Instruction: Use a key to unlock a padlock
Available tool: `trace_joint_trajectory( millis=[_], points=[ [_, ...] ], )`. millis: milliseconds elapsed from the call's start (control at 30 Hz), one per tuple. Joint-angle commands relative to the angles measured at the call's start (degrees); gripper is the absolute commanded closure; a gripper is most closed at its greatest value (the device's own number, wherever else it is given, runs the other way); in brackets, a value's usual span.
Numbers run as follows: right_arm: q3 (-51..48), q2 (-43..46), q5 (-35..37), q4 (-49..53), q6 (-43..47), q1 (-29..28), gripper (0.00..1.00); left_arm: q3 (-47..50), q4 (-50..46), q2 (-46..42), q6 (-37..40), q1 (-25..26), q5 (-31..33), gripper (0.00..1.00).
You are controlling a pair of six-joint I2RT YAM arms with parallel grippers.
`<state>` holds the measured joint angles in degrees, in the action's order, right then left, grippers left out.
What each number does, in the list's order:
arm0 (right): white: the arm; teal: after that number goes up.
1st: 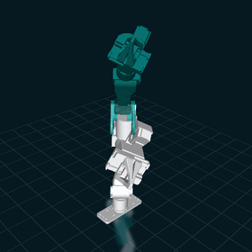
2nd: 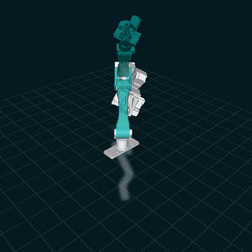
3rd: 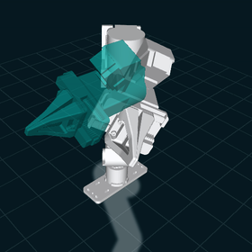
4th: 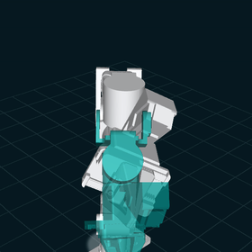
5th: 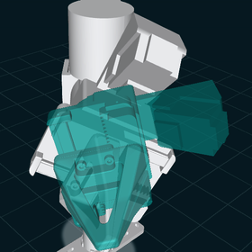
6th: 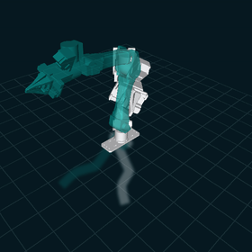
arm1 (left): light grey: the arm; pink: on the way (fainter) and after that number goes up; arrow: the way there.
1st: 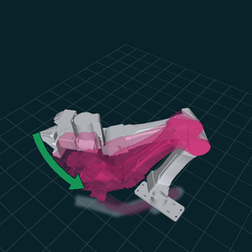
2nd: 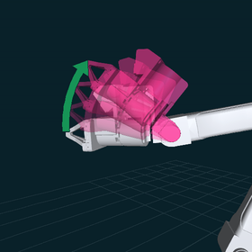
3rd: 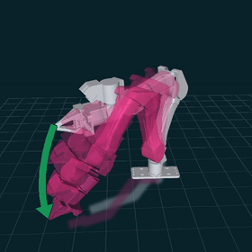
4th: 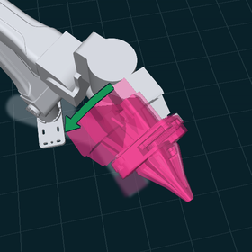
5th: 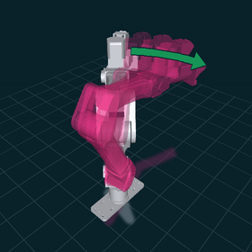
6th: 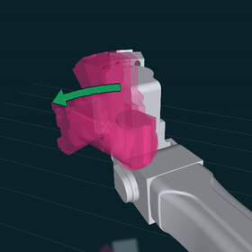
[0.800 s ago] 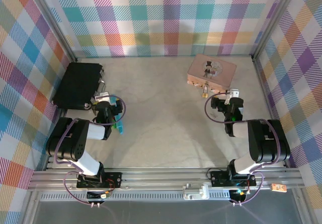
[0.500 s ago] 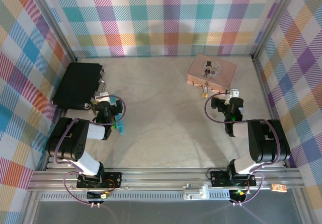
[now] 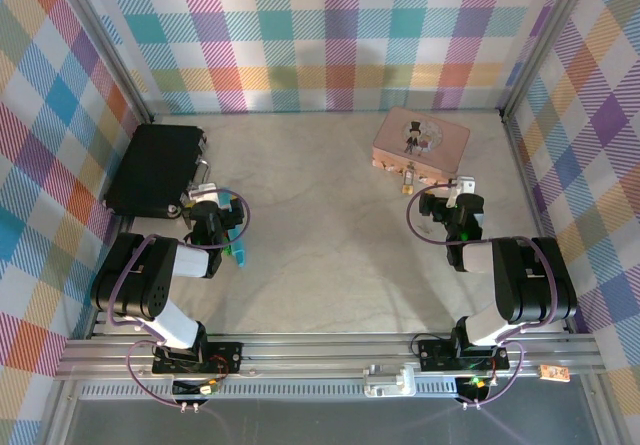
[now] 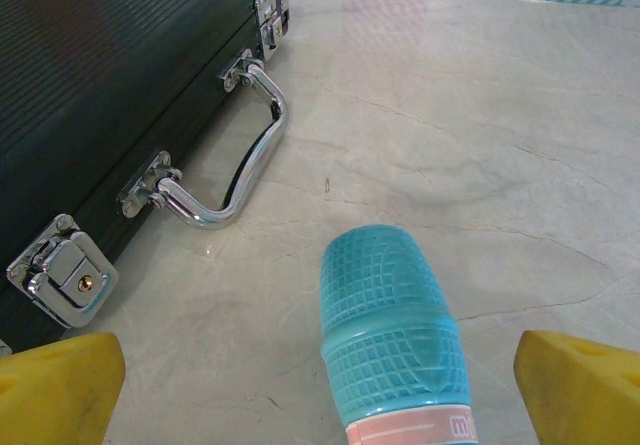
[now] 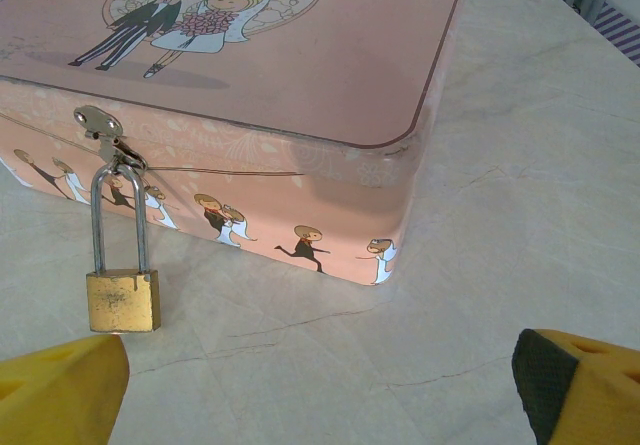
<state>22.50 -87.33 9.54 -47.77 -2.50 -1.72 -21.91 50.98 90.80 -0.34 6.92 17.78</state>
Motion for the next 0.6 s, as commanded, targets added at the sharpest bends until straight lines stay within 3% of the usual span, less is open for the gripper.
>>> trace_joint_trajectory(
  millis=[0,167,300,367,433,567],
  points=[
    [0.5,0.0,-1.7,-0.3,0.6,-0.3,0.01,-0.6,0.4,-0.4,0.3,-0.7,-0.7,0.0],
    [4.2,6.6,1.2,12.1,-0.5,-0.4,0.01,-0.7,-1.5,-3.4,1.8,0.9,2.0,0.0],
    [9.3,13.0,6.0,27.0,-5.0,-0.4,0.01,-6.9,-16.7,-10.1,4.4,5.1,8.7,0.0],
    [13.4,14.3,7.2,34.4,-7.9,-0.3,0.01,-11.9,-24.7,-13.1,2.1,5.9,10.7,0.0],
    [17.8,14.1,6.1,40.4,-10.0,-0.2,0.01,-16.9,-33.3,-15.0,-3.0,5.9,9.2,0.0],
    [28.0,10.3,2.0,50.9,-12.7,0.2,0.01,-25.7,-43.9,-14.9,-10.9,6.2,-2.9,0.0]
  ],
)
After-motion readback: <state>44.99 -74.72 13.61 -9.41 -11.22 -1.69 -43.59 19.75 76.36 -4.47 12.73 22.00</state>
